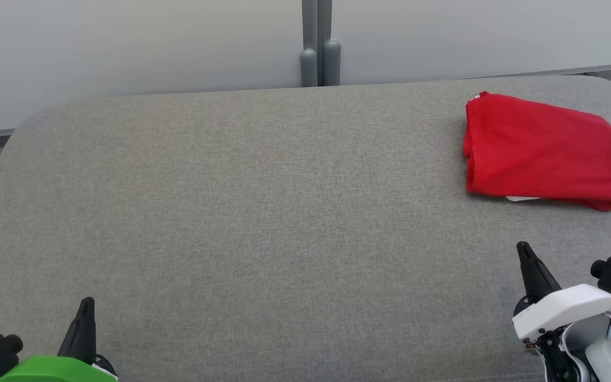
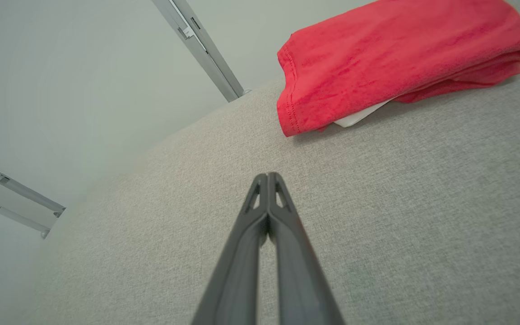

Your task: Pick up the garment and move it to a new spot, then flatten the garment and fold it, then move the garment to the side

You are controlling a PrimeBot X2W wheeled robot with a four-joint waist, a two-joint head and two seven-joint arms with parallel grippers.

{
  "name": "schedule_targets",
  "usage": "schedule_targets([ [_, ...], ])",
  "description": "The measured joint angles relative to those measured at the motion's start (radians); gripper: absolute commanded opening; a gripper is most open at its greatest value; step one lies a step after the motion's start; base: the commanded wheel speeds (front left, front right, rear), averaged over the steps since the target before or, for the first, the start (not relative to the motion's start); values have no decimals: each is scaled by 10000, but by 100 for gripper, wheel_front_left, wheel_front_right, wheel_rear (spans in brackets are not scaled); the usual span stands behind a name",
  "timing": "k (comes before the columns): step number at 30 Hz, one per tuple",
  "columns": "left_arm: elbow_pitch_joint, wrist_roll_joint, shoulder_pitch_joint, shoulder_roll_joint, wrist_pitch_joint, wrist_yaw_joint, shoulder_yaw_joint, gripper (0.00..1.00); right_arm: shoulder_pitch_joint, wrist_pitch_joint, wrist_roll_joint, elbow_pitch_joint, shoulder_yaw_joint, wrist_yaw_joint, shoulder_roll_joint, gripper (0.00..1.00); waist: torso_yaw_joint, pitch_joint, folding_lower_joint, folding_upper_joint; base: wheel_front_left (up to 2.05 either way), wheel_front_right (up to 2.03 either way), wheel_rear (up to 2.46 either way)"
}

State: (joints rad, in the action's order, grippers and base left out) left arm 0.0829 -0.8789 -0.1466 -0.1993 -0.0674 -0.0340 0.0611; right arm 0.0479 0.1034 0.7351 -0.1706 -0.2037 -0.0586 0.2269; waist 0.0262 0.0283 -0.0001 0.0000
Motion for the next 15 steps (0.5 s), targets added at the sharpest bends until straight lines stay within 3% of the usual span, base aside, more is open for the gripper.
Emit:
schedule_targets([
  [15, 383, -1730, 419, 311, 407, 341, -280, 0, -197, -418, 2096, -196, 648, 405, -322, 0, -61, -56, 0, 0, 0, 0, 0],
])
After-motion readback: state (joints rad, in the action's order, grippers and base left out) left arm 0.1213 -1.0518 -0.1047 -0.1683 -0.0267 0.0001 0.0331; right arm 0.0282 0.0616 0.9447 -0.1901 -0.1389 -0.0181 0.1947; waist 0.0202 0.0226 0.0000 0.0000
